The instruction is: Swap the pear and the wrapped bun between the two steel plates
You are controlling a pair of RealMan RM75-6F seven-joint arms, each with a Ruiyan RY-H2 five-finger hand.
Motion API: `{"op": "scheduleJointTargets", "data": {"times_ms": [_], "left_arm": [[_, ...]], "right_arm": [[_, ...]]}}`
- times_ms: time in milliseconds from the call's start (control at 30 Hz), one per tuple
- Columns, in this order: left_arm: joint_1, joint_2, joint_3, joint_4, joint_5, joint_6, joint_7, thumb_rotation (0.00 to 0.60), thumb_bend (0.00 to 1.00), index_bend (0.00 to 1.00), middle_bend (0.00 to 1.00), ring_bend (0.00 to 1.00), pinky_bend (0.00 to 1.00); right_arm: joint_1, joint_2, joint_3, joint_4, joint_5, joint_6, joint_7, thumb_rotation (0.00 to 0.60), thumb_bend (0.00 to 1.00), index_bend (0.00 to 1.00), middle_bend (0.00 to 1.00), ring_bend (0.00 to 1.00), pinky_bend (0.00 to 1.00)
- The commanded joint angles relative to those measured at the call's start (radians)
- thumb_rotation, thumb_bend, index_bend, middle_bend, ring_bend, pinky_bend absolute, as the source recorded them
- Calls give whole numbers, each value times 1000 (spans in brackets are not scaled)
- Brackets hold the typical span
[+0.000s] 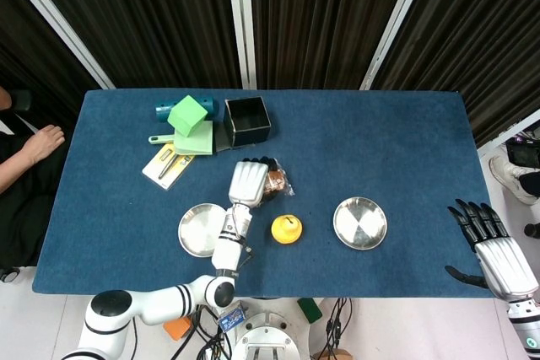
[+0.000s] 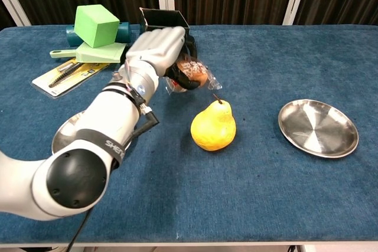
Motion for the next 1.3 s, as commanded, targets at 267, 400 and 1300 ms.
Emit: {"op": "scheduleJointTargets", "data": {"times_ms": [267,400,1300], "left_arm": [[269,441,250,-609,113,175,105,600,369,565,548,534,520],[338,523,327,-678,122,195,72,600,356,565,545,534,520],[409,632,483,-734,281,137,0,600,0,62,70,63,358]], "right_arm": [[-5,-11,4,-18,4,-5,-48,577,244,0,0,0,0],[-9,-18,4,-27,3,-5,-75,577,243,0,0,0,0],[107,-55,24,-109,-79,-146,-165,576,244,0,0,0,0]]}}
